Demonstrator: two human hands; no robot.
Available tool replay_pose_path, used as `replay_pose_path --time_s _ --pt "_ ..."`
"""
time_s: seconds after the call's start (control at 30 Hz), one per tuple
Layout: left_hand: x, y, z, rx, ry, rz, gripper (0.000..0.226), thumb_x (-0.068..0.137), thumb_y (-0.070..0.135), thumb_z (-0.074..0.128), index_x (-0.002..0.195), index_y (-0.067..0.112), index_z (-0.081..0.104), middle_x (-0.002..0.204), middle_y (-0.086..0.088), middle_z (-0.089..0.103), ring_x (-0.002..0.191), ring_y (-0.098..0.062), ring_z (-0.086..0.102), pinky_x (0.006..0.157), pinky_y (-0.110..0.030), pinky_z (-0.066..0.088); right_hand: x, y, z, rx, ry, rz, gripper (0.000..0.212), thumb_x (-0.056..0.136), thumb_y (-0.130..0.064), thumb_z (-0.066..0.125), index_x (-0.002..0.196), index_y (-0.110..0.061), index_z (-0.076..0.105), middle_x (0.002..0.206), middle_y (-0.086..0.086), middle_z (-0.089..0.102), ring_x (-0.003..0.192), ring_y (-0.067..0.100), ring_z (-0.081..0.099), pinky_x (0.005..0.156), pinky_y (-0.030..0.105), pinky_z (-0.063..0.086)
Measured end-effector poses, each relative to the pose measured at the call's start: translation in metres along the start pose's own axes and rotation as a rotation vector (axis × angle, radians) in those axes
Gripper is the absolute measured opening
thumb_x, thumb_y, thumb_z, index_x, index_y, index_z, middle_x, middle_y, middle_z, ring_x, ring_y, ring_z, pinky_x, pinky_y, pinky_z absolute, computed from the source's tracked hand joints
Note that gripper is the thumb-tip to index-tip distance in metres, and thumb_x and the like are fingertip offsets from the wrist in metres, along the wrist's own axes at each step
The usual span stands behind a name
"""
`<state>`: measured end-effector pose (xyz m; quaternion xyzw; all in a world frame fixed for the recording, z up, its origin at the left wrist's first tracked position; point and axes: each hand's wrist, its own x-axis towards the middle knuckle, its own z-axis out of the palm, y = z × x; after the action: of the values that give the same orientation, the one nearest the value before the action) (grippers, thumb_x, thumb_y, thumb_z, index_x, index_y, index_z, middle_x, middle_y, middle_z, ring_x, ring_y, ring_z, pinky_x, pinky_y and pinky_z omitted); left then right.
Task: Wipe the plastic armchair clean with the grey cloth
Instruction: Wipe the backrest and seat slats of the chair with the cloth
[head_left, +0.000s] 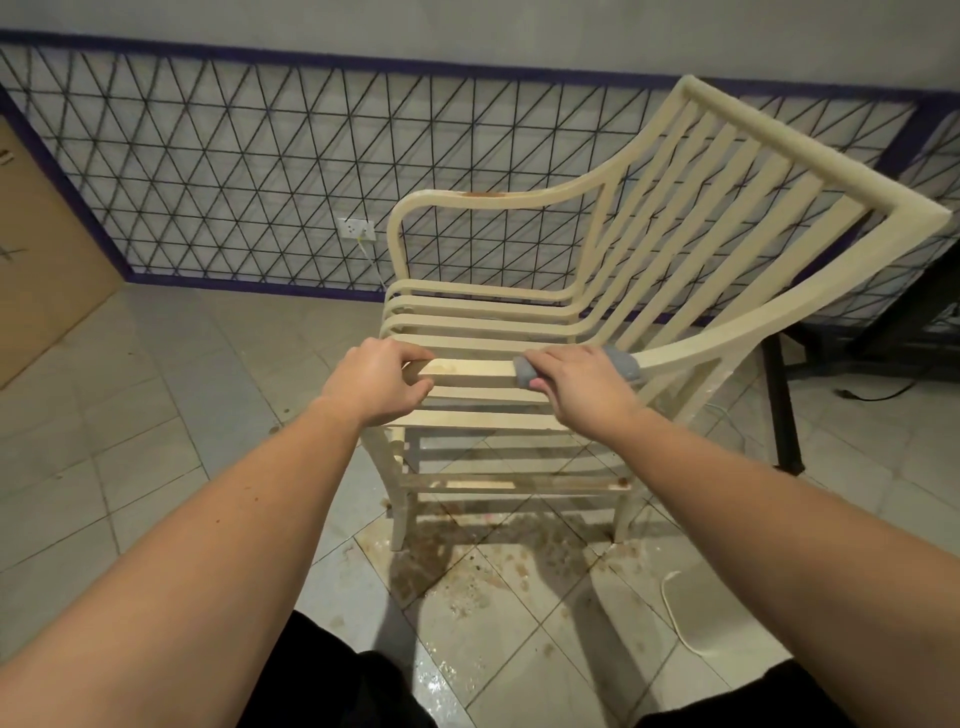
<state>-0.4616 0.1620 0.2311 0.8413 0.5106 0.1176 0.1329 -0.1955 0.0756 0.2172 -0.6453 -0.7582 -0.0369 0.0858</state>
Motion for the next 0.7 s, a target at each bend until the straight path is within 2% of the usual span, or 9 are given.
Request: replay_pose_path --time_s 0.13,0.2,0.3,0.37,0.47,0.6,0.67,0.7 --pt "0.002 -0.003 -0.001 -0.056 -0.044 0.009 0.033 0.085 0.044 0.068 0.118 0.039 0.068 0.11 0.011 0.071 0.103 -0.014 0.064 0.09 -0.033 0.054 0.024 -0.036 0.009 0.074 -0.02 -0.054 0.039 0.102 -0.038 0.042 0.139 -0.024 0.047 0.129 -0.002 0.059 0.118 0.023 0.052 0.101 0.042 0.038" --pt "0.002 -0.009 -0.003 -0.111 -0.066 0.02 0.044 0.081 0.042 0.072 0.124 0.037 0.066 0.113 0.011 0.07 0.105 -0.012 0.063 0.092 -0.033 0.054 0.033 -0.047 0.01 0.159 -0.052 -0.119 0.044 0.101 -0.036 0.048 0.143 -0.023 0.045 0.134 0.0 0.057 0.12 0.022 0.051 0.103 0.04 0.038" --pt "-0.005 -0.023 -0.006 -0.193 -0.062 -0.003 0.063 0.078 0.034 0.079 0.138 0.028 0.059 0.119 0.008 0.066 0.1 -0.01 0.061 0.094 -0.028 0.051 0.044 -0.054 0.006 0.425 0.018 -0.104 0.041 0.096 -0.03 0.062 0.136 -0.023 0.056 0.13 -0.004 0.061 0.117 0.013 0.054 0.104 0.032 0.041" --pt "-0.009 -0.036 -0.005 -0.225 -0.066 -0.023 0.059 0.08 0.032 0.08 0.135 0.026 0.061 0.118 0.006 0.067 0.098 -0.01 0.062 0.089 -0.024 0.05 0.052 -0.058 0.006 0.538 0.107 -0.038 0.033 0.094 -0.03 0.065 0.126 -0.025 0.065 0.122 -0.01 0.066 0.11 0.006 0.055 0.101 0.03 0.044" --pt "-0.015 -0.046 -0.004 -0.263 -0.071 -0.026 0.043 0.084 0.027 0.077 0.126 0.026 0.068 0.113 0.008 0.071 0.096 -0.008 0.064 0.083 -0.019 0.045 0.057 -0.075 0.012 0.483 0.105 -0.129 0.027 0.094 -0.029 0.064 0.12 -0.025 0.07 0.115 -0.009 0.071 0.107 0.011 0.062 0.094 0.032 0.048" --pt "-0.016 -0.044 -0.004 -0.288 -0.043 -0.025 0.038 0.085 0.026 0.075 0.123 0.025 0.069 0.109 0.009 0.07 0.094 -0.009 0.063 0.082 -0.019 0.044 0.051 -0.071 0.012 0.331 0.165 -0.485 0.023 0.085 -0.007 0.074 0.108 -0.005 0.072 0.106 0.011 0.073 0.104 0.031 0.067 0.089 0.039 0.051" --pt "-0.016 -0.045 -0.003 -0.298 -0.053 -0.028 0.041 0.085 0.026 0.076 0.125 0.026 0.068 0.11 0.01 0.068 0.096 -0.008 0.062 0.084 -0.021 0.045 0.043 -0.053 0.003 0.365 0.165 -0.533 0.017 0.087 -0.006 0.072 0.103 -0.007 0.075 0.106 0.008 0.074 0.105 0.027 0.068 0.091 0.035 0.05" --pt "-0.016 -0.047 -0.002 -0.306 -0.057 -0.026 0.042 0.085 0.025 0.076 0.126 0.026 0.068 0.111 0.01 0.068 0.097 -0.008 0.061 0.085 -0.021 0.045 0.04 -0.044 -0.002 0.432 0.194 -0.454 0.018 0.088 -0.008 0.072 0.104 -0.012 0.076 0.11 0.001 0.074 0.108 0.02 0.068 0.096 0.031 0.05"
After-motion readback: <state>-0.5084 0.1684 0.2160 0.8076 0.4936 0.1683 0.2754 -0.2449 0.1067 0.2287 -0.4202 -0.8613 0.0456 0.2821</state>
